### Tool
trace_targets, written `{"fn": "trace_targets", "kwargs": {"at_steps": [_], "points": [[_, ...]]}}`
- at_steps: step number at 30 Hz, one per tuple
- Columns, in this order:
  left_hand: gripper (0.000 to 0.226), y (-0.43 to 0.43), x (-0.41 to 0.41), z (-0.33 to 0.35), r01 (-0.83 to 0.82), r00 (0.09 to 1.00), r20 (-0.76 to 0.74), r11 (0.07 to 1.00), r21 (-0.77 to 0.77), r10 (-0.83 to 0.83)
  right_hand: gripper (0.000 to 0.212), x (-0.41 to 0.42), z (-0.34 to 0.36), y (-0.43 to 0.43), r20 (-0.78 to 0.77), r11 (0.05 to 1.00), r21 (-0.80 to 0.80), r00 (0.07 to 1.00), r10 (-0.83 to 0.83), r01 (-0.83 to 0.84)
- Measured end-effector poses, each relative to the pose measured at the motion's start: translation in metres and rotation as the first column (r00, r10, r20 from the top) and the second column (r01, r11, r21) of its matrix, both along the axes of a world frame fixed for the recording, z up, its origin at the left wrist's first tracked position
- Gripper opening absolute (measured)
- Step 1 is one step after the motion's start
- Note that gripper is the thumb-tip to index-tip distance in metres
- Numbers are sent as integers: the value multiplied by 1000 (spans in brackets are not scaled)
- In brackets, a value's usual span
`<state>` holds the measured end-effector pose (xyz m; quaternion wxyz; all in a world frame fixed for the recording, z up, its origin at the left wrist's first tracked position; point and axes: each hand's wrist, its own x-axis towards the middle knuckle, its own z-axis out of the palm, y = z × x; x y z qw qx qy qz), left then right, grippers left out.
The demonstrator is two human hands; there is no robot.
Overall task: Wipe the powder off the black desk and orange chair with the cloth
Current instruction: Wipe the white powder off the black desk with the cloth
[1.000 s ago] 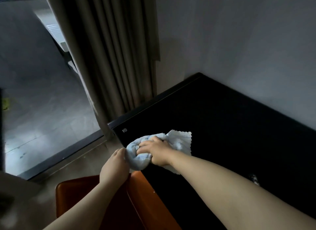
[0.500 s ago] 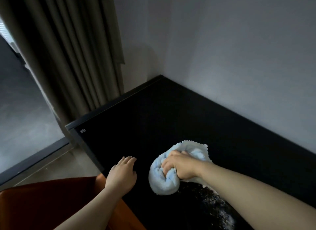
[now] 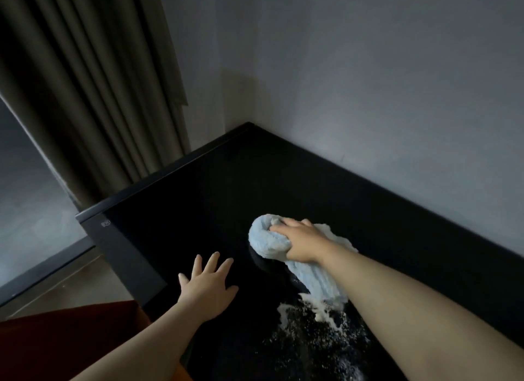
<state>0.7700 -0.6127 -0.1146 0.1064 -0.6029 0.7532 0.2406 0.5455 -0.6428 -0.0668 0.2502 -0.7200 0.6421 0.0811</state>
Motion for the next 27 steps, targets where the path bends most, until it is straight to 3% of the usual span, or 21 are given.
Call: {"fn": "trace_targets", "kwargs": {"at_steps": [4, 7, 10, 13, 15, 17, 21, 23, 27], "points": [[70, -6, -7, -1, -43, 999, 0, 999, 17, 43, 56, -7, -14, 26, 31, 991, -72, 993, 112, -109], [77, -14, -15, 4, -59, 998, -1, 996, 65, 59, 43, -19, -7, 49, 130, 975, 33, 968, 213, -219], [85, -20, -17, 7, -41, 999, 18, 996, 83, 39, 40, -35, 12, 51, 315, 996, 66, 949, 29, -53], [89, -24, -17, 13, -27, 999, 34, 994, 105, 23, 53, -65, 22, 21, 155, 976, -165, 981, -120, 145], [90, -26, -17, 16, -18, 999, 48, 993, 120, 12, 60, -81, 18, 6, 12, 971, -133, 980, -198, 197], [90, -26, -17, 16, -8, 999, 54, 992, 126, 1, 67, -83, 2, 4, -31, 964, -80, 966, -258, 255], [92, -26, -16, 13, 0, 998, 60, 994, 111, -7, 71, -66, -35, 33, -115, 925, -306, 956, -270, 225], [93, -25, -18, 12, -11, 998, 64, 996, 91, 6, 65, -59, -41, 50, -68, 927, -332, 976, -209, 175], [97, -21, -35, 14, -67, 995, 86, 994, 84, 60, 55, -46, -34, 76, 267, 975, -173, 960, -88, 137]]}}
